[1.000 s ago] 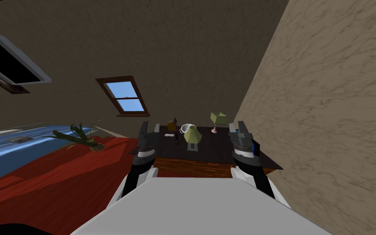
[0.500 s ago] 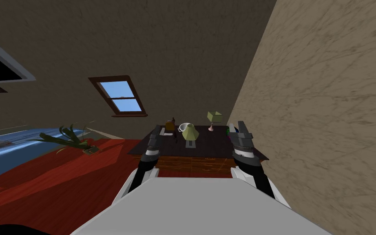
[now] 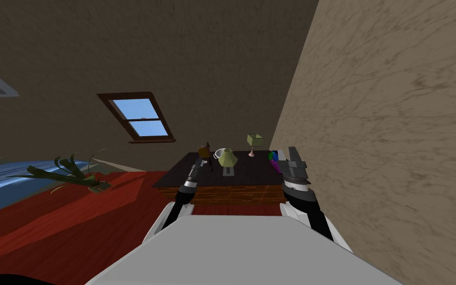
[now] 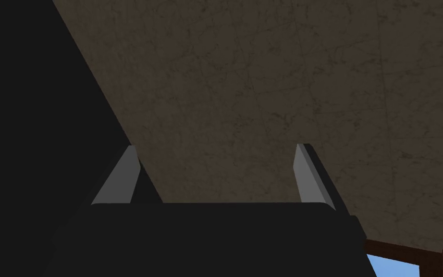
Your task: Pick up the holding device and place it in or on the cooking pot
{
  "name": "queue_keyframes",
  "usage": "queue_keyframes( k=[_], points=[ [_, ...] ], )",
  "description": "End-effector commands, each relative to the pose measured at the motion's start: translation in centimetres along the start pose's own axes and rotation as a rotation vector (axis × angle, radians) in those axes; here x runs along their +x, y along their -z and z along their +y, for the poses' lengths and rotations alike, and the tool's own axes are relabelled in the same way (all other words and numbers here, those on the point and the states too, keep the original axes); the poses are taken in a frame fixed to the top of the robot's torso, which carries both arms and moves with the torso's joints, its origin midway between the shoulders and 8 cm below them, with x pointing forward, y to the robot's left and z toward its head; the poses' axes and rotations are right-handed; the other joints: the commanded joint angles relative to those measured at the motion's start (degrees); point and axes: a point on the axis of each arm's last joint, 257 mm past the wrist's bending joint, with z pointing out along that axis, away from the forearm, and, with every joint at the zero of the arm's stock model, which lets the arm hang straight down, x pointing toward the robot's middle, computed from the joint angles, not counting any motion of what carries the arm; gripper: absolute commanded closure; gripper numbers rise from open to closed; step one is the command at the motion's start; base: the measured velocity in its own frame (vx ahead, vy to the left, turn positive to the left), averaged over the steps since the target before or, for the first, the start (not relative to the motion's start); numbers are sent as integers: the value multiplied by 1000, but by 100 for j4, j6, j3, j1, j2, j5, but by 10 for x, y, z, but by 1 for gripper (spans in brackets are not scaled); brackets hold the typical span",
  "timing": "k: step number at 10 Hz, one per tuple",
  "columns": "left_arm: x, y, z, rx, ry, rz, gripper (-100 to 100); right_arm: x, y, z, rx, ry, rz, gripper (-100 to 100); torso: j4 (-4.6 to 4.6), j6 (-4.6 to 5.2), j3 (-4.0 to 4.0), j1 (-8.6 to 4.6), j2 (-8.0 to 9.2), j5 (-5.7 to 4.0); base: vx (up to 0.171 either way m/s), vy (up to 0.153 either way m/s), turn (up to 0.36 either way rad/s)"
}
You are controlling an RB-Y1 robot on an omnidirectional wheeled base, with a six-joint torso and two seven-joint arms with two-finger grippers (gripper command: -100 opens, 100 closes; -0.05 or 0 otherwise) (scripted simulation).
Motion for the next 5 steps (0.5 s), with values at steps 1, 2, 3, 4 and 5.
queue_keyframes(
  k=[1, 2, 3, 4, 5],
  points=[
    [8, 5, 29, -69, -51, 42, -100, 0, 0, 0, 0, 0, 0, 0, 0, 0, 0, 0, 0, 0, -72, -12, -178],
    [9, 7, 33, -78, -50, 44, -100, 0, 0, 0, 0, 0, 0, 0, 1, 0, 2, 2, 4, 0, -54, -7, -34],
    [15, 10, 54, -123, -86, 73, -100, 0, 0, 0, 0, 0, 0, 0, 0, -3, 0, 3, 0, 1, -54, -21, -64],
    [15, 11, 55, -127, -86, 74, -100, 0, 0, 0, 0, 0, 0, 0, 0, -1, -1, -1, -1, 0, -41, -14, -52],
    [20, 15, 75, -170, -123, 103, -100, 0, 0, 0, 0, 0, 0, 0, -1, -2, -3, 1, -6, 0, -42, -6, -103]
  ],
)
